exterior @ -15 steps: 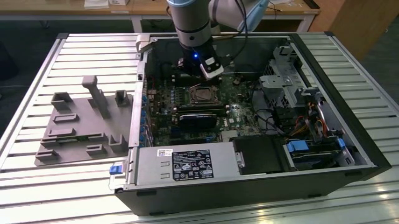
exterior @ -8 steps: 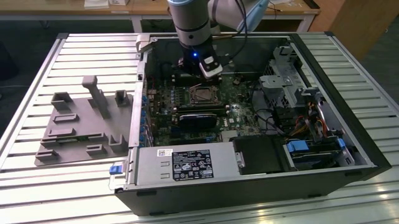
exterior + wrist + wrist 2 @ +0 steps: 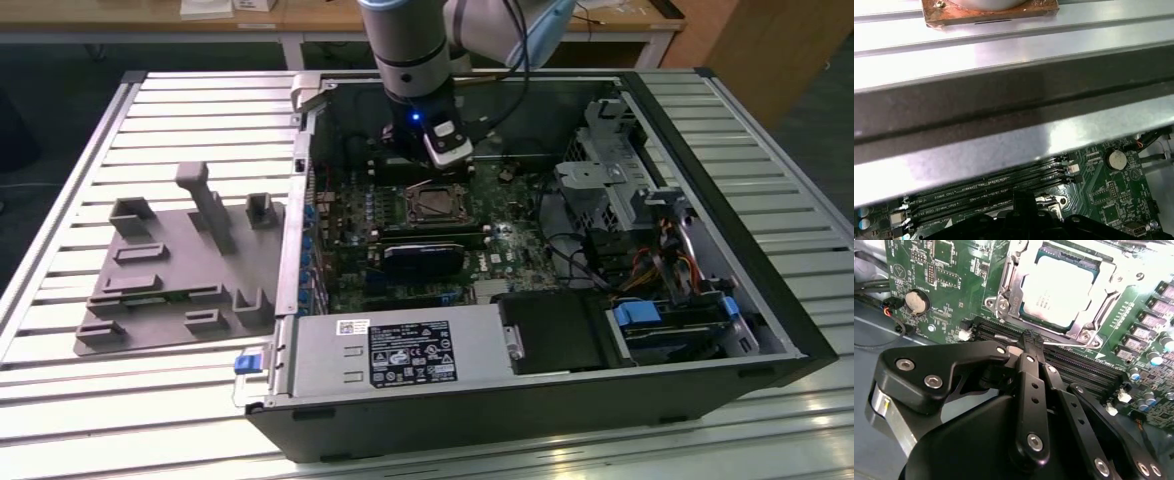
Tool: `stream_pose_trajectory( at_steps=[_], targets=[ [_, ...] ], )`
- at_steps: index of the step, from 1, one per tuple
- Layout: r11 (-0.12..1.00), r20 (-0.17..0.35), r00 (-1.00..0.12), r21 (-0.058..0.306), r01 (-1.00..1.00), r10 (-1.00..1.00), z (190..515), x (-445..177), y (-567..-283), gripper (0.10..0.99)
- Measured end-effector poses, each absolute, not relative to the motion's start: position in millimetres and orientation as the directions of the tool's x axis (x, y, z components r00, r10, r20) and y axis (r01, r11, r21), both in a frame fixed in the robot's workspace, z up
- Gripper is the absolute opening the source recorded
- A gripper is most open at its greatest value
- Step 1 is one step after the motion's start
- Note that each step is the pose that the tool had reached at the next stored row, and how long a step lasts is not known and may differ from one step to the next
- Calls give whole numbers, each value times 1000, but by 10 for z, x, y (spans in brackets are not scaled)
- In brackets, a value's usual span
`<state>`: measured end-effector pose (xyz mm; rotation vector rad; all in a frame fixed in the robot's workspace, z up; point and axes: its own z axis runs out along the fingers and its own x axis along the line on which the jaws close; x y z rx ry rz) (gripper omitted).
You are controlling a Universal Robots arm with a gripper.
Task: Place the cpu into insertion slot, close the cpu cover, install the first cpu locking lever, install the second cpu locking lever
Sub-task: 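Install the first cpu locking lever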
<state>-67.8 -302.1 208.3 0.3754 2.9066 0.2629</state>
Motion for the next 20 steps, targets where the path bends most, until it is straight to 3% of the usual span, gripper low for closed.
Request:
stream_pose_trajectory(
  at_steps=[20],
  targets=[
    [944, -177, -936, 186, 272, 305, 2044, -678, -2952, 102]
  ],
)
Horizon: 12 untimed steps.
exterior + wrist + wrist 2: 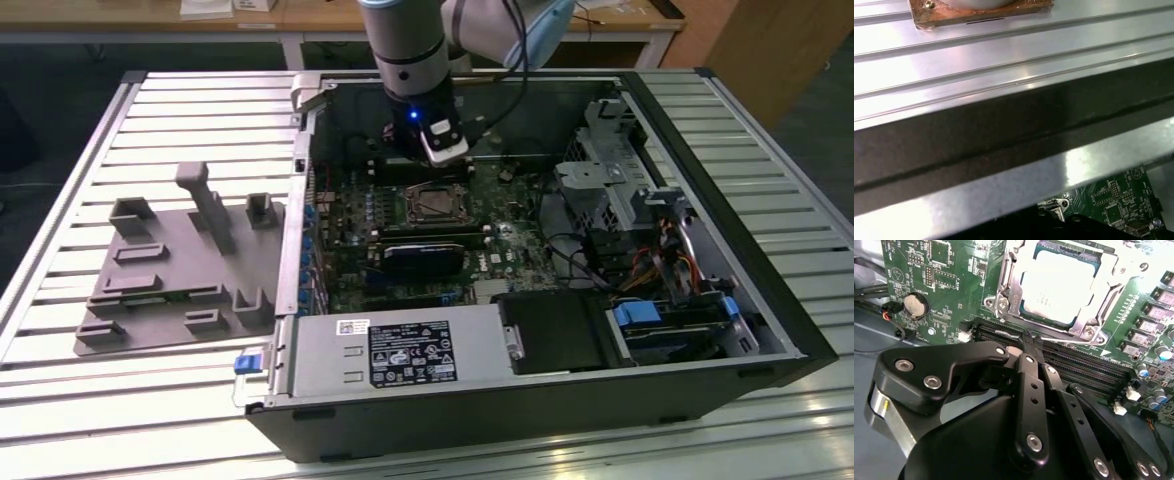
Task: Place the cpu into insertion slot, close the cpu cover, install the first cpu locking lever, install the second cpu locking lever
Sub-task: 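Install the first cpu locking lever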
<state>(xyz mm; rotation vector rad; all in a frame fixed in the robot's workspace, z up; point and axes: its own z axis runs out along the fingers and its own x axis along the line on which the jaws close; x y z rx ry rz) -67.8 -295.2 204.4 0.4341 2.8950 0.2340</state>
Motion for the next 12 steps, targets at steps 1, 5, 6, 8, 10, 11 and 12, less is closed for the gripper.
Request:
stream_pose_trajectory(
  at_steps=[1, 5, 6, 8, 10, 11, 12],
  targets=[
    [945, -178, -936, 183, 272, 304, 2039, -678, -2952, 102],
    [947, -182, -936, 171, 272, 302, 2021, -678, -2952, 102],
    [947, -183, -936, 168, 272, 301, 2017, -678, -2951, 102],
    [948, -183, -936, 166, 272, 301, 2013, -677, -2949, 102],
    [948, -184, -935, 165, 273, 302, 2012, -674, -2946, 102],
    [947, -184, -935, 164, 275, 303, 2011, -671, -2946, 102],
    [947, -184, -935, 163, 276, 304, 2010, -666, -2945, 102]
  ],
)
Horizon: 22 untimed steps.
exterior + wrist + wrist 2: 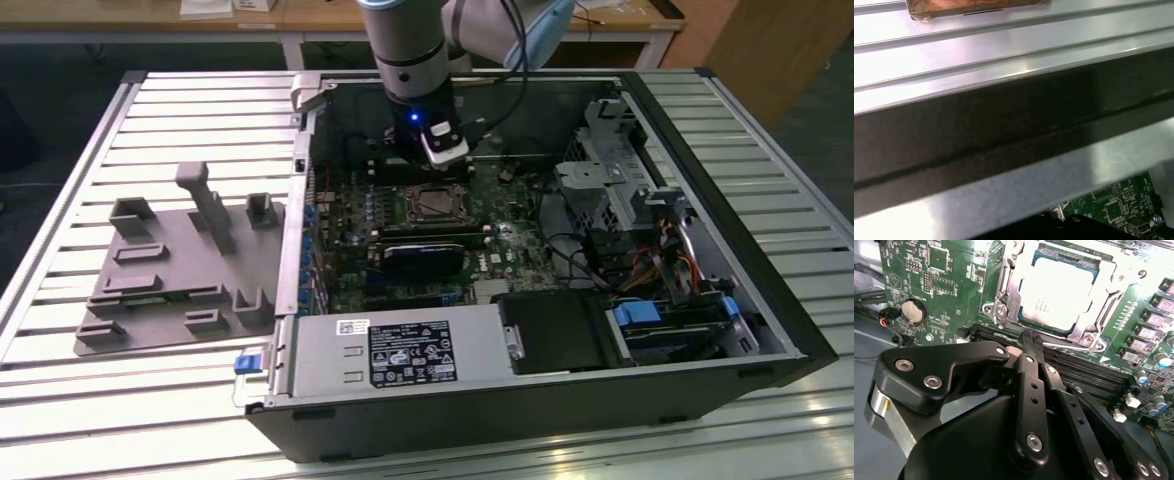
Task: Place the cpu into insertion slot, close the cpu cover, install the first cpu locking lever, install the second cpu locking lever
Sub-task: 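Install the first cpu locking lever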
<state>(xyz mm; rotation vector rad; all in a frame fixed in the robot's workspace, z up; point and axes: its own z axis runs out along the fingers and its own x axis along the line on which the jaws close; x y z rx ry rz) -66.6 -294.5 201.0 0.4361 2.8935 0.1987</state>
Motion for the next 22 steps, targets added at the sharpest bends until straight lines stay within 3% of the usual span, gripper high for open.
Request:
stream_pose_trajectory(
  at_steps=[22],
  targets=[
    [922, -189, -905, 149, 358, 382, 1991, -632, -2847, 102]
  ],
)
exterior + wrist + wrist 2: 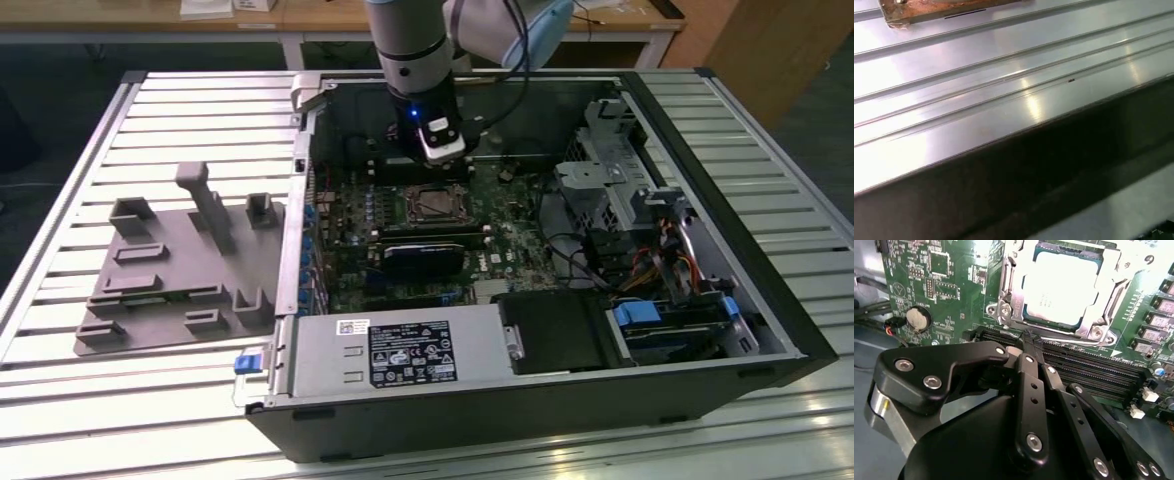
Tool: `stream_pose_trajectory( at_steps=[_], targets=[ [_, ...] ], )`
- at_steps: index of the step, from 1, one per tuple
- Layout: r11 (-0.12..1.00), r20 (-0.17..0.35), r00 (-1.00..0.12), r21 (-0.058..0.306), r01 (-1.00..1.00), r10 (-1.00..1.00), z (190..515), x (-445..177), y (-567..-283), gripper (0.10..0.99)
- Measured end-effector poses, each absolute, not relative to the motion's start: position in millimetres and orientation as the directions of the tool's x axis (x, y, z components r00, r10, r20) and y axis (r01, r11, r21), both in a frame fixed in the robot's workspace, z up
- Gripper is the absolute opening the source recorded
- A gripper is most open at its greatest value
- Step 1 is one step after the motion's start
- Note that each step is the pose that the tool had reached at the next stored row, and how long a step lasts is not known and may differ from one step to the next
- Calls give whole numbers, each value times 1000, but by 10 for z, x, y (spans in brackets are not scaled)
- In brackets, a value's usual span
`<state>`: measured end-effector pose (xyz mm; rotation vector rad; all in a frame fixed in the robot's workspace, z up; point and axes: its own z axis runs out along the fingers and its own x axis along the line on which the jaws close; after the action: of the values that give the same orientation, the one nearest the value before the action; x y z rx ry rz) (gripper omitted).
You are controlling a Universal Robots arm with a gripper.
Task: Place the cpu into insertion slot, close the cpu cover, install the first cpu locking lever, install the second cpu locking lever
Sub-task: 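Install the first cpu locking lever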
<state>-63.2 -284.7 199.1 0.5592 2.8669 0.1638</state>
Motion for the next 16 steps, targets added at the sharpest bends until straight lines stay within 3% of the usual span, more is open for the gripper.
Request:
stream_pose_trajectory(
  at_steps=[16],
  targets=[
    [897, -189, -878, 150, 416, 439, 1936, -632, -2841, 102]
  ],
)
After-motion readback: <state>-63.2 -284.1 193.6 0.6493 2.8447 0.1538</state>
